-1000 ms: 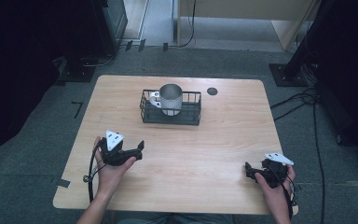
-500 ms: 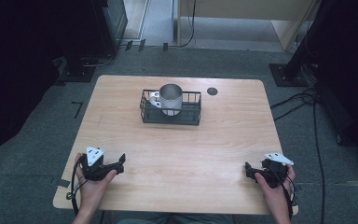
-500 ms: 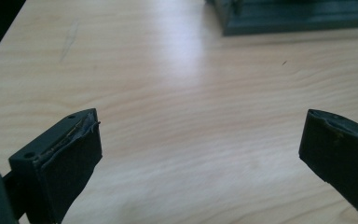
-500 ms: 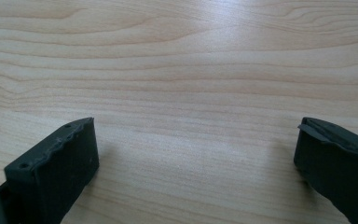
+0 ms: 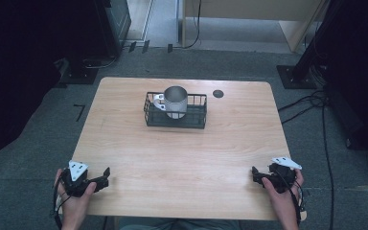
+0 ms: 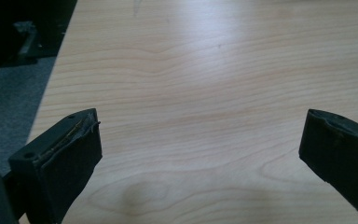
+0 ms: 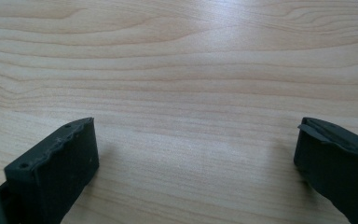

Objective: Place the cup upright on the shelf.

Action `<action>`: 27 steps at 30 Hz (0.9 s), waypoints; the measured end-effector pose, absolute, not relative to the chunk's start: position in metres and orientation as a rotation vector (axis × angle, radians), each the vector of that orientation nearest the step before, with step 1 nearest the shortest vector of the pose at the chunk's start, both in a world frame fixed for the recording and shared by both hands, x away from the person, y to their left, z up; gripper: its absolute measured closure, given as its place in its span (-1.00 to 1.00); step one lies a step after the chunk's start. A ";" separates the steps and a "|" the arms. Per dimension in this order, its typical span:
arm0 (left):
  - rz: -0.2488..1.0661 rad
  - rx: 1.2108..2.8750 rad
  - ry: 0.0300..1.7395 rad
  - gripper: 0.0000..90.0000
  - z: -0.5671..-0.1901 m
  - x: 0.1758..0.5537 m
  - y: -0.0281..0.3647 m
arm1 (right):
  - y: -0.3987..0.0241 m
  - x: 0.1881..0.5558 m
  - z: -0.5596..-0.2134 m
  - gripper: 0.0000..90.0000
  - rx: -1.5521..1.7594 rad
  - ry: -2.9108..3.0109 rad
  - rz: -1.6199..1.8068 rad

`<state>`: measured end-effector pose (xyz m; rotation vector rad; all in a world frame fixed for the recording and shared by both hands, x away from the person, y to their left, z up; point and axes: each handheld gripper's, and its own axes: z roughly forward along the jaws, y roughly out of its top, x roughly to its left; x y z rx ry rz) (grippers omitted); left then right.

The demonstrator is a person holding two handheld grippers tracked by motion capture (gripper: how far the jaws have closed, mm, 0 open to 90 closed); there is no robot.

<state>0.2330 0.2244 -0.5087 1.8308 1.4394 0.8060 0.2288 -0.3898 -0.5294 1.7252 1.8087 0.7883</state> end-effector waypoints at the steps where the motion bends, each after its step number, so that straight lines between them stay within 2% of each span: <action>1: 0.813 1.841 1.444 -1.00 -0.510 0.233 0.226 | -0.390 0.229 -0.529 -1.00 1.725 1.809 0.788; 3: 0.833 1.882 1.482 -1.00 -0.513 0.235 0.231 | -0.390 0.229 -0.529 -1.00 1.725 1.809 0.788; 5: 0.793 1.881 1.495 -1.00 -0.514 0.236 0.237 | -0.390 0.229 -0.529 -1.00 1.724 1.809 0.788; 13: 0.836 1.935 1.543 -1.00 -0.518 0.240 0.235 | -0.390 0.229 -0.529 -1.00 1.724 1.809 0.788; 15: 0.784 1.954 1.532 -1.00 -0.518 0.241 0.235 | -0.390 0.229 -0.529 -1.00 1.723 1.809 0.788; 16: 0.667 1.974 1.499 -1.00 -0.519 0.243 0.237 | -0.390 0.229 -0.530 -1.00 1.724 1.809 0.788; 17: 0.667 1.974 1.499 -1.00 -0.519 0.243 0.237 | -0.390 0.229 -0.530 -1.00 1.724 1.809 0.788; 18: 0.613 1.981 1.486 -1.00 -0.519 0.245 0.238 | -0.390 0.229 -0.529 -1.00 1.724 1.809 0.788; 27: 0.615 1.976 1.493 -1.00 -0.519 0.246 0.236 | -0.390 0.229 -0.529 -1.00 1.724 1.809 0.788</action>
